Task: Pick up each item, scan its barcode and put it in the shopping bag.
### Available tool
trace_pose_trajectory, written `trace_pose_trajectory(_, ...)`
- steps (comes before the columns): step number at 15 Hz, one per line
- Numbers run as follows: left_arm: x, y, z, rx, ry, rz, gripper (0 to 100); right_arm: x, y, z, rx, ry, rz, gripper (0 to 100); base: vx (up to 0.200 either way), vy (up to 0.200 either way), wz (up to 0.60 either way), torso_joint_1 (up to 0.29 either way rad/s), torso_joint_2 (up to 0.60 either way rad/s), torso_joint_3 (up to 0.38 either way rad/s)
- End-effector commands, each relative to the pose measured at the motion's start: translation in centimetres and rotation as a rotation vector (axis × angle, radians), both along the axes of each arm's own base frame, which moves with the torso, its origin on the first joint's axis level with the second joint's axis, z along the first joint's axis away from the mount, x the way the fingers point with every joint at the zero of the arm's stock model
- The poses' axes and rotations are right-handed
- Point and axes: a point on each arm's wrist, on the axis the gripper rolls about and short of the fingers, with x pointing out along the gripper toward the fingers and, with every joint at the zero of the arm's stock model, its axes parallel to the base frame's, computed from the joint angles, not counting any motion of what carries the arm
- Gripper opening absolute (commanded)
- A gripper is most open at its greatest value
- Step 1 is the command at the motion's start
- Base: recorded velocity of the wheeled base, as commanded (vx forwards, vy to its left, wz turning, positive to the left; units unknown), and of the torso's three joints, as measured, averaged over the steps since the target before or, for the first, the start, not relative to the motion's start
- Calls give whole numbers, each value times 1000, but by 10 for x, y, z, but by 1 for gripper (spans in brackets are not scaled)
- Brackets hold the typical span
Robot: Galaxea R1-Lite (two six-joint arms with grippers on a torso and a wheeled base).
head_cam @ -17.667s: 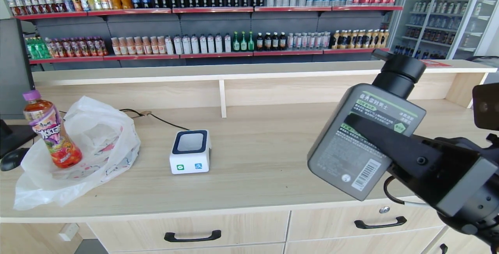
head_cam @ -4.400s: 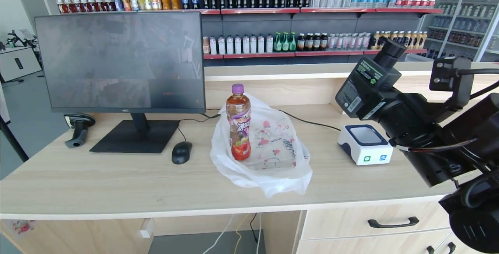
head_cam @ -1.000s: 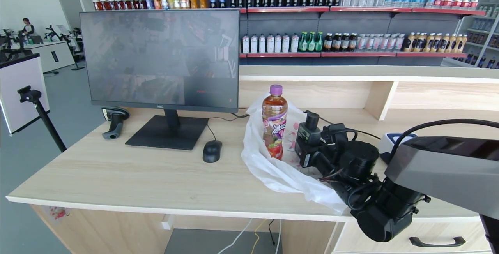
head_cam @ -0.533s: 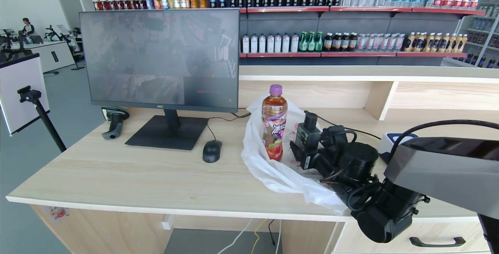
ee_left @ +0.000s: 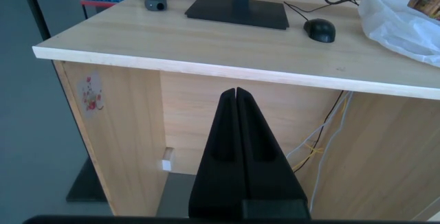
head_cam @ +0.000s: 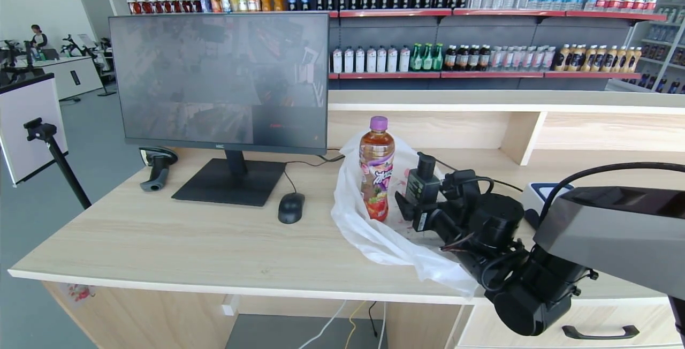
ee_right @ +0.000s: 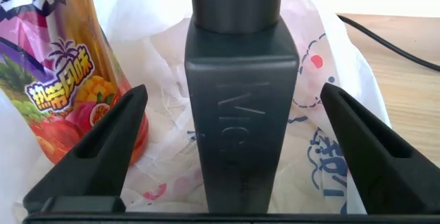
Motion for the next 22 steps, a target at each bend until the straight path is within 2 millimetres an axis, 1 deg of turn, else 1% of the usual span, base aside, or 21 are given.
trace_pose_trajectory(1, 0, 0, 0, -1, -1, 0, 0, -4, -3, 6, 6, -8, -2, 100, 0, 0, 0, 0, 0, 0)
trace_pose_trajectory(4, 0, 0, 0, -1, -1, 0, 0, -10, -7, 17, 17, -20, -3, 100, 0, 0, 0, 0, 0, 0)
trace_pose_trajectory(7, 0, 0, 0, -1, -1, 0, 0, -21, -12, 37, 42, -54, -4, 100, 0, 0, 0, 0, 0, 0)
trace_pose_trajectory(8, 0, 0, 0, -1, -1, 0, 0, -24, -13, 40, 43, -59, -3, 100, 0, 0, 0, 0, 0, 0)
trace_pose_trajectory(9, 0, 0, 0, -1, -1, 0, 0, -33, -20, 54, 55, -82, -9, 100, 0, 0, 0, 0, 0, 0)
trace_pose_trajectory(10, 0, 0, 0, -1, -1, 0, 0, -38, -24, 63, 65, -101, -16, 100, 0, 0, 0, 0, 0, 0)
trace_pose_trajectory(11, 0, 0, 0, -1, -1, 0, 0, -52, -34, 78, 77, -128, -25, 100, 0, 0, 0, 0, 0, 0)
trace_pose_trajectory(13, 0, 0, 0, -1, -1, 0, 0, -79, -48, 90, 76, -139, -29, 100, 0, 0, 0, 0, 0, 0)
trace_pose_trajectory(16, 0, 0, 0, -1, -1, 0, 0, -124, -70, 96, 65, -126, -35, 100, 0, 0, 0, 0, 0, 0)
trace_pose_trajectory(17, 0, 0, 0, 7, -1, 0, 0, -144, -83, 95, 61, -120, -52, 100, 0, 0, 0, 0, 0, 0)
trace_pose_trajectory(19, 0, 0, 0, 5, -1, 0, 0, -182, -100, 91, 30, -116, -62, 100, 0, 0, 0, 0, 0, 0)
trace_pose_trajectory(20, 0, 0, 0, 7, -1, 0, 0, -193, -105, 95, 33, -147, -63, 100, 0, 0, 0, 0, 0, 0)
trace_pose_trajectory(22, 0, 0, 0, 5, -1, 0, 0, -204, -109, 106, 63, -215, -61, 100, 0, 0, 0, 0, 0, 0)
